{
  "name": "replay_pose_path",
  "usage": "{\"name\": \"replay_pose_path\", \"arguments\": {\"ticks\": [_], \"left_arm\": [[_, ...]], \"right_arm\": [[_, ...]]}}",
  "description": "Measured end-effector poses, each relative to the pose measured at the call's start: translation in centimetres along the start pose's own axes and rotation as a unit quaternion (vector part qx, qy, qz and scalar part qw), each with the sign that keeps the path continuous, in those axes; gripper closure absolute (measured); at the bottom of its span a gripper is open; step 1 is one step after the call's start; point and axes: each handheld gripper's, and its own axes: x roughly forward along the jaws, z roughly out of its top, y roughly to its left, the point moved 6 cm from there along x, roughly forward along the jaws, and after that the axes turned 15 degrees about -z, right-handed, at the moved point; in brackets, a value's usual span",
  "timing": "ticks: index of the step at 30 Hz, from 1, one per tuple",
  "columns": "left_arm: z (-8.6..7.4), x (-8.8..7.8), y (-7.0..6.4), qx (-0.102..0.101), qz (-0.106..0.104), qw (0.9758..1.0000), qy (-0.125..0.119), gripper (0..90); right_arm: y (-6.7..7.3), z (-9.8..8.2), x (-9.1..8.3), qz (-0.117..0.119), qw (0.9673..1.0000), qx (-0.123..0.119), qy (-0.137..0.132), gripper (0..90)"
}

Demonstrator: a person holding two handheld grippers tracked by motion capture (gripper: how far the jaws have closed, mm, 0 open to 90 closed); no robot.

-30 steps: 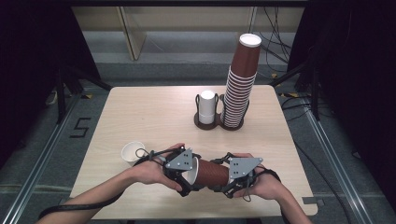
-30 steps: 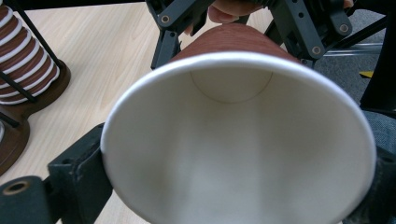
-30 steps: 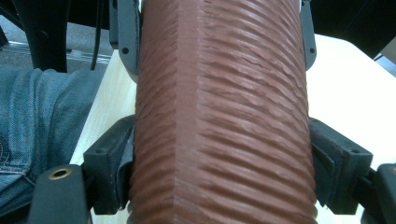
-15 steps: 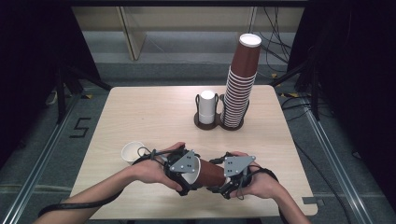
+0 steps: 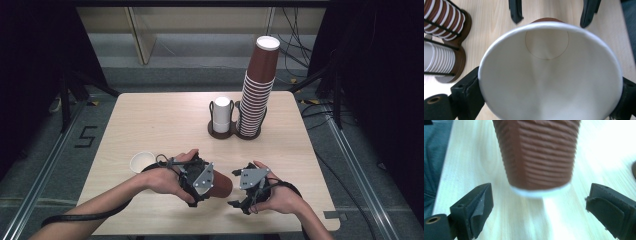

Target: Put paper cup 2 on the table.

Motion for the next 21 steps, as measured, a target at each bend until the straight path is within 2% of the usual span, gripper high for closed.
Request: {"name": "replay_pose_path", "arguments": {"ticks": [6, 11, 13, 14, 16, 18, 21], "left_arm": [[-0.2, -0.1, 0.3, -0.004, 0.000, 0.9994, 0.034, 8.1], [-0.5, 0.0, 0.2, -0.013, -0.009, 0.9977, 0.066, 8.1], [-0.5, 0.1, 0.2, -0.015, -0.011, 0.9972, 0.073, 8.1], [-0.5, 0.1, 0.2, -0.016, -0.013, 0.9970, 0.074, 8.1], [-0.5, 0.2, 0.2, -0.015, -0.013, 0.9966, 0.081, 8.1], [-0.5, 0.2, 0.2, -0.016, -0.014, 0.9965, 0.081, 8.1], [-0.3, 0.2, 0.2, -0.011, -0.016, 0.9963, 0.084, 8.1]], "right_arm": [[-0.6, -0.3, -0.4, -0.022, 0.9998, 0.003, 0.002, 8.4], [-0.6, 0.7, -0.6, -0.029, 0.9994, 0.001, -0.019, 10.4], [-0.5, 1.3, -0.5, -0.030, 0.9990, -0.005, -0.032, 11.0], [-0.5, 1.7, -0.4, -0.032, 0.9984, -0.016, -0.043, 11.1], [-0.1, 2.3, -0.3, -0.026, 0.9987, -0.007, -0.043, 11.4], [0.0, 2.8, 0.1, -0.027, 0.9983, -0.016, -0.050, 11.4], [0.4, 3.3, 0.8, -0.022, 0.9984, -0.011, -0.051, 11.4]]}}
